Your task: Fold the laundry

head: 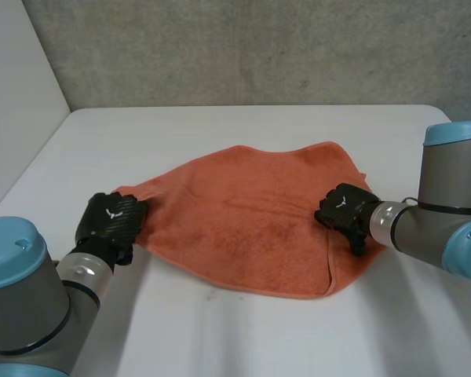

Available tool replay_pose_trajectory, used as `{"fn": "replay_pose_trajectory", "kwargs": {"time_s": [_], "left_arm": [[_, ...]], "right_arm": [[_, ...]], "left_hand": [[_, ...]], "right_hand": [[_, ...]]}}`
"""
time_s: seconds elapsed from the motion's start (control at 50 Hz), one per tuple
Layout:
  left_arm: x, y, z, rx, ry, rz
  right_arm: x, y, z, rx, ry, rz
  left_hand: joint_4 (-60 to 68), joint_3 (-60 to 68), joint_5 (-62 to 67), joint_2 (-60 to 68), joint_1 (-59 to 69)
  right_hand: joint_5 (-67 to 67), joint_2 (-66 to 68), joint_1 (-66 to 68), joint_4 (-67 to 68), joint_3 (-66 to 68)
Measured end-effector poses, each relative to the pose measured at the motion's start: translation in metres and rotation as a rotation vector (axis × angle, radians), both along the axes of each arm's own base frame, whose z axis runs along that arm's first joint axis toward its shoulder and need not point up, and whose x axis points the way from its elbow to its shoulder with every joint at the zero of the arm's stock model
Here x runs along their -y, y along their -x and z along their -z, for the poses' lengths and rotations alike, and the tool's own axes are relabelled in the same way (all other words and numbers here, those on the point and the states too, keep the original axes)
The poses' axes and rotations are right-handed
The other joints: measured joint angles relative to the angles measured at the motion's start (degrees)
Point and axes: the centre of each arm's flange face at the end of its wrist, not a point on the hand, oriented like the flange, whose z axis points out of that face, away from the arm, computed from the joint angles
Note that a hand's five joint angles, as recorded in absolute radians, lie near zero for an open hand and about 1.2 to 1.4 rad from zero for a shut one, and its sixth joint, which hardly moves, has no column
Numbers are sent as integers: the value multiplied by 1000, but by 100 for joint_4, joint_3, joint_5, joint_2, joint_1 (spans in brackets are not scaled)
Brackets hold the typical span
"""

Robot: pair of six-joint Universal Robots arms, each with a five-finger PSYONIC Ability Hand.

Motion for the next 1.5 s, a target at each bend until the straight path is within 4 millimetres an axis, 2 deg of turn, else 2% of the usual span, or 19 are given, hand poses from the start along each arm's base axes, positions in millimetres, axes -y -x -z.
{"fn": "replay_pose_trajectory", "kwargs": {"time_s": [0.12, 0.32, 0.48, 0.78, 1.5], "left_arm": [[0, 0, 0, 0, -1, -1], [0, 0, 0, 1, -1, 1], [0, 0, 0, 1, -2, 1], [-1, 0, 0, 0, -1, 3], [-1, 0, 0, 0, -3, 1]], "right_arm": [[1, 2, 1, -4, -1, 3], [0, 2, 0, 0, -3, 8], [-3, 0, 1, 9, -12, 1], [-2, 0, 14, 2, -38, 5], [10, 28, 5, -3, -18, 97]], "left_hand": [[-1, 0, 0, 0, 0], [0, 0, 0, 0, 0], [0, 0, 0, 0, 0], [0, 0, 0, 0, 0], [0, 0, 0, 0, 0]], "right_hand": [[68, 52, 33, 42, 44], [-592, -732, -557, -779, -769], [-649, -752, -586, -818, -796], [-421, -466, -474, -505, -487], [-1, 12, -473, -31, 9]]}}
